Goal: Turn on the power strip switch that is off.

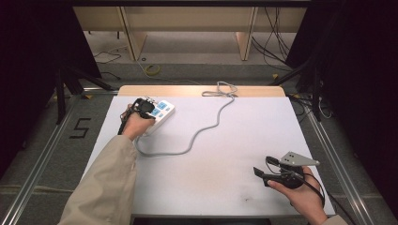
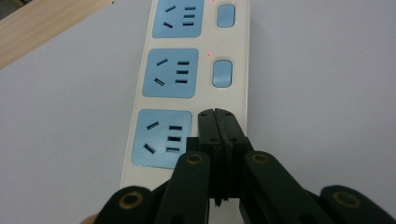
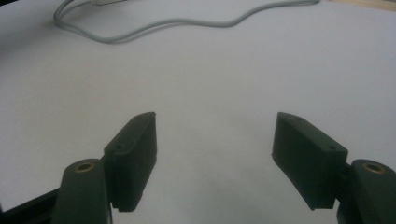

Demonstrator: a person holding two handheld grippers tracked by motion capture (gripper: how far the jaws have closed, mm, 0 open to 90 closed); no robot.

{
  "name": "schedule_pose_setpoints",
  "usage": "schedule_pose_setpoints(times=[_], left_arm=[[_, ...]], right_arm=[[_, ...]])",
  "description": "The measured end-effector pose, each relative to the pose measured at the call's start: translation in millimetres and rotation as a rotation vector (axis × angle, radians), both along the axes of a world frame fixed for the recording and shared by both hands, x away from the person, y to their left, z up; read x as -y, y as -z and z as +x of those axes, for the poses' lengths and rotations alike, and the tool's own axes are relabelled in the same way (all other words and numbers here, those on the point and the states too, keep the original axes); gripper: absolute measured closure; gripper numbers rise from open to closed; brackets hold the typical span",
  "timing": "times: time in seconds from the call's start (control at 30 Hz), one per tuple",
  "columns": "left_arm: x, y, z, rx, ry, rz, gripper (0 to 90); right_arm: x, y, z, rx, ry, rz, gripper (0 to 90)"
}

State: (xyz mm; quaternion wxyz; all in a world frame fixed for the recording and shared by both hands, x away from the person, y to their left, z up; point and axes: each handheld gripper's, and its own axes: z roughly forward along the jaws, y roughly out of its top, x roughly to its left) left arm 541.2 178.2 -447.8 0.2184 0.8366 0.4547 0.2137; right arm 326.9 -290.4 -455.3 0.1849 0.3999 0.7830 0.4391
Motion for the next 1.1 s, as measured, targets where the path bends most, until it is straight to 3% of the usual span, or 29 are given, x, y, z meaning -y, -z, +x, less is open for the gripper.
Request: schedule_pose_setpoints(times=[0.13,0.4,0.73,0.83,0.93,1.1], left_arm=[[2.2,0.4,-0.4,0.006,0.011,0.026,89.9],[0.9,0.9,-0.3,0.002,0.013,0.019,89.9],[3.2,3.1,-1.3,0.009,0.029,0.042,90.0],[1.1,3.5,-1.4,0.011,0.025,0.023,90.0],[0.8,3.9,-3.1,0.022,0.038,0.033,90.0],[-2.7,5.1,-4.5,0.032,0.014,-0.013,89.7]], right_arm=[[-0.1,0.0,0.1,0.000,-0.001,0.001,31.2],[-0.2,0.0,0.2,0.001,-0.002,0.001,31.2],[-0.3,-0.3,0.3,0.001,-0.001,-0.001,31.2],[-0.7,-0.6,0.4,0.003,-0.002,-0.002,31.2],[-0.6,-0.8,0.0,0.005,-0.004,0.000,31.2],[0.2,-0.4,0.6,0.001,-0.002,0.001,31.3]])
